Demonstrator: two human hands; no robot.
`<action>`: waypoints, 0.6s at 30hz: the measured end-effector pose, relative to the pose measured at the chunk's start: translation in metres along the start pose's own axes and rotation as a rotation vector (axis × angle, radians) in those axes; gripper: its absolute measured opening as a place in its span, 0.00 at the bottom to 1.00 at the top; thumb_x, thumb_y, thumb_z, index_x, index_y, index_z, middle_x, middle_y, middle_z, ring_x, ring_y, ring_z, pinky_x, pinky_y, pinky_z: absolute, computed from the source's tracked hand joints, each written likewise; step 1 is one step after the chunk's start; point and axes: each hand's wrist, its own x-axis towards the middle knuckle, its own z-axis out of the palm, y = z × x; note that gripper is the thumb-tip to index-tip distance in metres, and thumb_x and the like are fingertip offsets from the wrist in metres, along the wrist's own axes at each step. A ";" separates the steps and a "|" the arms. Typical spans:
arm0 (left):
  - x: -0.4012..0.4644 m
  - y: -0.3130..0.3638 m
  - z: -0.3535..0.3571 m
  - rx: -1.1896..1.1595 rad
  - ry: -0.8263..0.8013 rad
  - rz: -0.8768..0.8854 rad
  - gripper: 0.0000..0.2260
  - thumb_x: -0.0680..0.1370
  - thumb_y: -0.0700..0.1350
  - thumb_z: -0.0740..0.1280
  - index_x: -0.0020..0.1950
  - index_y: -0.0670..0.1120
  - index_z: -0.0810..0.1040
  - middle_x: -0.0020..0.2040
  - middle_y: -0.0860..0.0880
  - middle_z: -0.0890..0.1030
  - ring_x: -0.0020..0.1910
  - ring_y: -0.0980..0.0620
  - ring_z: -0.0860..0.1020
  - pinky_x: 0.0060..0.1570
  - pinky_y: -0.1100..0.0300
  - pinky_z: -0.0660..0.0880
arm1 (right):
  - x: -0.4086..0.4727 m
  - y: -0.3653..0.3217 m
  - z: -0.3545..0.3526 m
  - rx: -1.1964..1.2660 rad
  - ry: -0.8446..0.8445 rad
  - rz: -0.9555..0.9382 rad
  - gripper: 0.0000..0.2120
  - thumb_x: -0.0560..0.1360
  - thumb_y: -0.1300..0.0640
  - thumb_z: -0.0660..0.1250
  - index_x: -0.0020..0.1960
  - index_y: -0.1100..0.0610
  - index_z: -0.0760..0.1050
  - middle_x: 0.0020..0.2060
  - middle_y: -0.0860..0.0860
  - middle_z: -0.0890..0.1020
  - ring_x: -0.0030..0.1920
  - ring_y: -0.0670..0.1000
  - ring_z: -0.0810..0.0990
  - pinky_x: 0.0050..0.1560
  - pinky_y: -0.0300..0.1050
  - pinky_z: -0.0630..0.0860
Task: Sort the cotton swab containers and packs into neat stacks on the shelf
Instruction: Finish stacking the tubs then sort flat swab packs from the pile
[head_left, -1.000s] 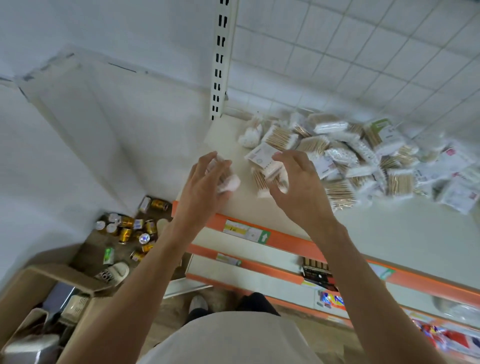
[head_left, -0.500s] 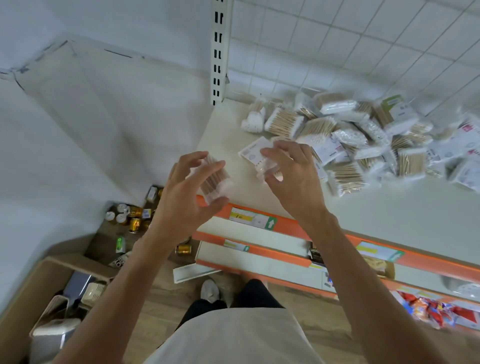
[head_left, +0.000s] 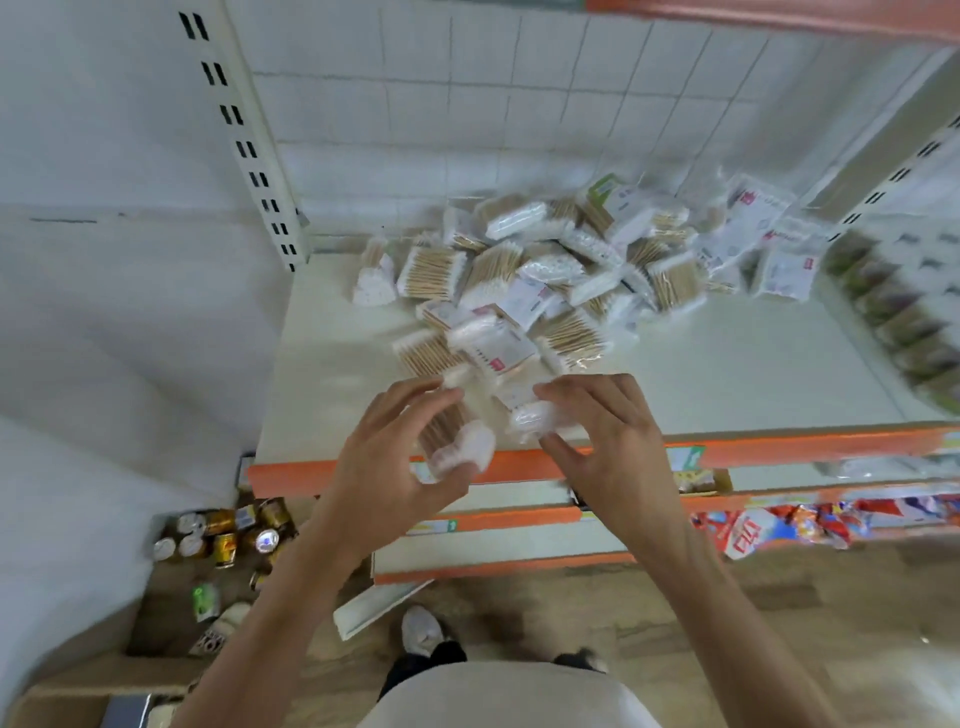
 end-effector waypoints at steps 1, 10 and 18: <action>0.004 0.006 0.005 0.004 -0.022 0.026 0.29 0.70 0.61 0.70 0.69 0.51 0.76 0.69 0.55 0.72 0.68 0.56 0.71 0.65 0.61 0.70 | -0.006 0.006 -0.006 -0.011 0.006 0.016 0.19 0.66 0.66 0.79 0.56 0.57 0.83 0.53 0.51 0.83 0.52 0.56 0.77 0.55 0.38 0.72; 0.036 0.090 0.092 -0.042 -0.199 0.167 0.28 0.71 0.60 0.72 0.69 0.51 0.77 0.69 0.56 0.72 0.69 0.56 0.71 0.65 0.57 0.72 | -0.088 0.088 -0.087 -0.065 -0.001 0.301 0.18 0.70 0.60 0.78 0.59 0.55 0.80 0.52 0.47 0.83 0.54 0.53 0.78 0.51 0.45 0.76; 0.047 0.172 0.189 -0.068 -0.319 0.255 0.27 0.70 0.57 0.73 0.68 0.51 0.77 0.68 0.58 0.72 0.68 0.59 0.72 0.67 0.58 0.71 | -0.147 0.166 -0.163 -0.080 0.075 0.398 0.13 0.75 0.54 0.75 0.58 0.56 0.81 0.54 0.49 0.83 0.52 0.54 0.81 0.54 0.40 0.74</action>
